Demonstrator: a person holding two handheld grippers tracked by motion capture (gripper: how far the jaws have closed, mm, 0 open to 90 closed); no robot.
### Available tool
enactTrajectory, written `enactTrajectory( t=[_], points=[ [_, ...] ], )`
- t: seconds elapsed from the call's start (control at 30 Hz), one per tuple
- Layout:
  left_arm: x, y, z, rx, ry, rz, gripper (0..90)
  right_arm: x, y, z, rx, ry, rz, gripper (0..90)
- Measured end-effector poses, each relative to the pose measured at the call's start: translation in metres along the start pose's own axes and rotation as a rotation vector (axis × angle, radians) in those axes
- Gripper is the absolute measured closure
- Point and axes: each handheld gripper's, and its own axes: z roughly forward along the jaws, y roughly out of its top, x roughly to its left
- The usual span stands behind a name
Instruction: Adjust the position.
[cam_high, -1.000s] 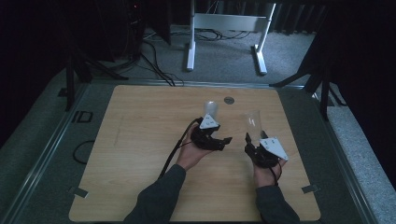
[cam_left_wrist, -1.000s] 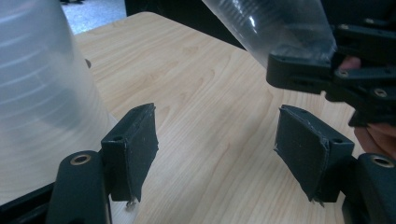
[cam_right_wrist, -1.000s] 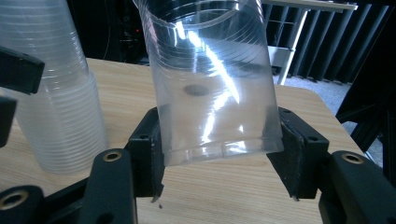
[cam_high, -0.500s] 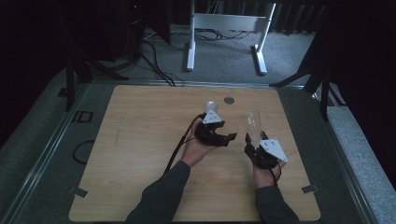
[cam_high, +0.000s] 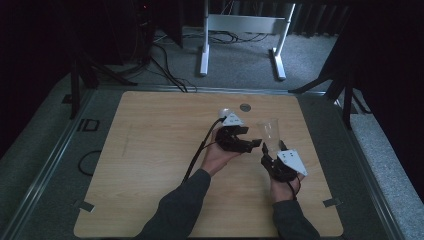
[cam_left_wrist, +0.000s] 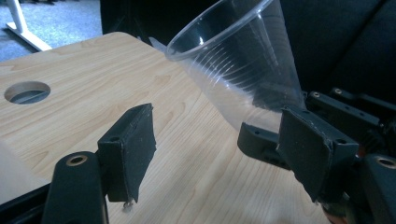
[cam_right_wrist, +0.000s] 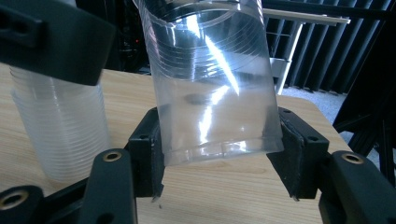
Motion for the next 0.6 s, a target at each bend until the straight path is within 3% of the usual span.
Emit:
enactTrajectory(
  t=[0.27, 0.6],
  points=[
    [-0.0001, 0.0045, 0.0041, -0.022, -0.027, -0.04, 27.3, 0.0, 0.0006, -0.0017, -0.017, -0.009, 0.009, 42.2],
    [-0.0013, 0.0056, 0.0096, -0.029, -0.038, -0.05, 27.2, 0.0015, 0.0013, -0.002, -0.029, -0.011, 0.011, 42.2]
  ],
)
